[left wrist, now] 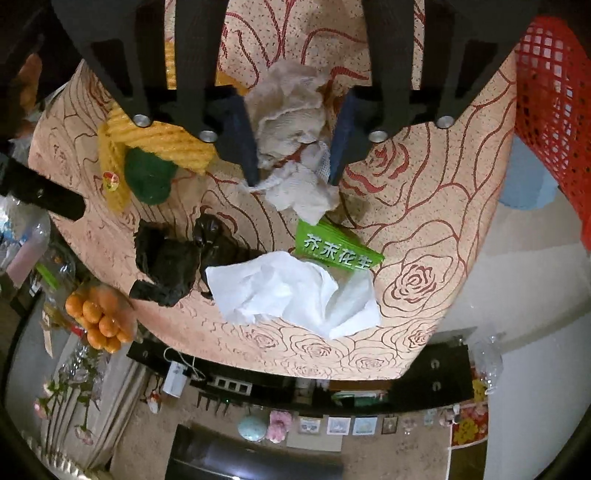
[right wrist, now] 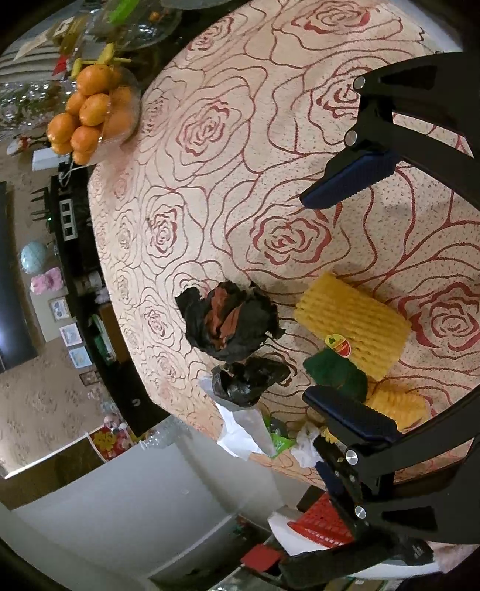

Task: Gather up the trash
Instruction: 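Grasp the white cloth with the left tool while the right tool grasps the yellow foam net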

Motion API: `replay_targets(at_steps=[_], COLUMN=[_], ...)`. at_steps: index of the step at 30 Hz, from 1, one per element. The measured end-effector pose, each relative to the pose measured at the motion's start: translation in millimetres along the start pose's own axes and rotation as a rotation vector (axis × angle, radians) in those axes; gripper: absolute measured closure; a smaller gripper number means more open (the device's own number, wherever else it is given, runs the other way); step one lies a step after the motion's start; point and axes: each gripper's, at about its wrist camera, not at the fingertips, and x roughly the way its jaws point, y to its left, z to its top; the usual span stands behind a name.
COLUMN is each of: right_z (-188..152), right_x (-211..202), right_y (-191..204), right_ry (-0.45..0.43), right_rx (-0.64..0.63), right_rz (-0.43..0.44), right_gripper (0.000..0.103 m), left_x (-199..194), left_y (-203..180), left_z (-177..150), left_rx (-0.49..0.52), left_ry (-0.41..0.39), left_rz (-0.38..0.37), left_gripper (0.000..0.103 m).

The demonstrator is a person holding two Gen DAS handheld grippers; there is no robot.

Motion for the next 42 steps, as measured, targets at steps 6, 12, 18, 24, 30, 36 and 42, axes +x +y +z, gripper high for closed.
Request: replay_targets(at_steps=[6, 12, 18, 24, 30, 36, 42], right_z=[-2.3, -5.9, -11.5, -19.6, -20.7, -20.9, -17.6], right_x=[3.6, 9.7, 17.9, 32.2, 33.7, 33.0, 27.7], right_y=[2.0, 7.5, 16.6, 22.4, 25.6, 28.4, 33.8], right_ry=[0.014, 0.029, 0.048, 0.105, 0.104, 0.107, 0.084], right_rx=[0.0, -0.025, -0.07, -0.108, -0.13, -0.14, -0.177], right_rz=[0.006, 0.0, -0.006, -0.007, 0.009, 0.037, 0.036], right_gripper=[0.01, 0.01, 0.01, 0.026, 0.038, 0.05, 0.064], left_x=[-9.5, -41.4, -62.5, -64.8, -66.9, -66.7, -65.6], left_y=[4.4, 25.1, 46.2, 58.3, 58.1, 57.0, 57.0], left_z=[-3.4, 0.9, 3.5, 0.8, -1.2, -2.7, -3.8], left_rx=[-0.003, -0.057, -0.1, -0.119, -0.105, -0.098, -0.098], left_ry=[-0.02, -0.098, -0.145, -0.14, -0.146, -0.146, -0.15], left_rz=[-0.004, 0.027, 0.082, 0.101, 0.118, 0.124, 0.129], left_gripper=[0.074, 0.075, 0.075, 0.075, 0.075, 0.075, 0.075])
